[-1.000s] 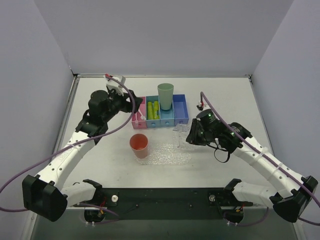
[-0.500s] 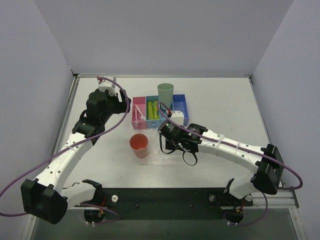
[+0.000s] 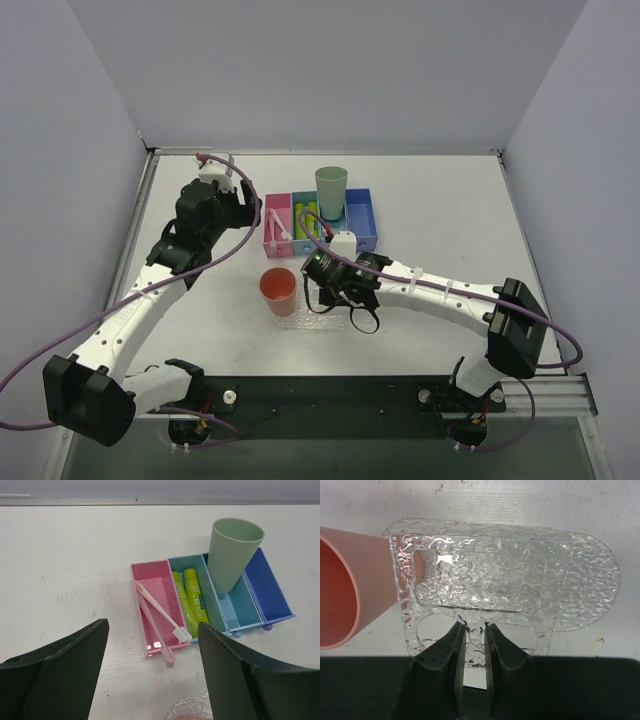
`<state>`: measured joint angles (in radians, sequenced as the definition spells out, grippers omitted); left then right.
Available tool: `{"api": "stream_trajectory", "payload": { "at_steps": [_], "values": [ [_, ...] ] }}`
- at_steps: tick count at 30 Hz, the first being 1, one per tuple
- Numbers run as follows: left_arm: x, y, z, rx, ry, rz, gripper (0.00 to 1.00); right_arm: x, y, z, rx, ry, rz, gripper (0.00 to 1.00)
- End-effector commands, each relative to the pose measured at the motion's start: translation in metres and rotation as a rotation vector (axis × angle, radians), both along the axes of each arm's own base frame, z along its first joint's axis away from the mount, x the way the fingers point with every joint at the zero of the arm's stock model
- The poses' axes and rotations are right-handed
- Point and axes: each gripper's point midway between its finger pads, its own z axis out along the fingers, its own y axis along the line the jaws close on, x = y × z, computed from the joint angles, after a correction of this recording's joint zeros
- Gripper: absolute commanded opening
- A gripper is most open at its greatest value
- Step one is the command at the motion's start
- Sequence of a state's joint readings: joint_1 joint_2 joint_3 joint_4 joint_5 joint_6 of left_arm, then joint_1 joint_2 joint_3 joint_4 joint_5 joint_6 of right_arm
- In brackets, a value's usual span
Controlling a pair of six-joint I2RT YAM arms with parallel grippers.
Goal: Prepare toiletry sets of a toothbrush and toothpaste on the tray
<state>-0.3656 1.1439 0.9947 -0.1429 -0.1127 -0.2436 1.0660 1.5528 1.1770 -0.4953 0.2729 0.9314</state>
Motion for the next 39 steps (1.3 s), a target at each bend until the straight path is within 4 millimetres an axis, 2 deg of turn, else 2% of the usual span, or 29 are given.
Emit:
{"api": "stream_trajectory", "payload": {
  "at_steps": [1,13,39],
  "values": [
    [0.0,-0.004,0.011,-0.007,-0.031,-0.001,0.83,0.004,0.011,0.004,0.024,-0.016,-0.035,0.0],
    [-0.003,-0.01,0.012,0.0,-0.035,-0.015,0.82,0.001,0.015,-0.012,-0.007,0.017,-0.037,0.0],
    [-0.003,-0.011,0.01,-0.001,-0.028,-0.014,0.82,-0.009,0.012,-0.026,-0.052,0.086,-0.034,0.0]
  ]
}}
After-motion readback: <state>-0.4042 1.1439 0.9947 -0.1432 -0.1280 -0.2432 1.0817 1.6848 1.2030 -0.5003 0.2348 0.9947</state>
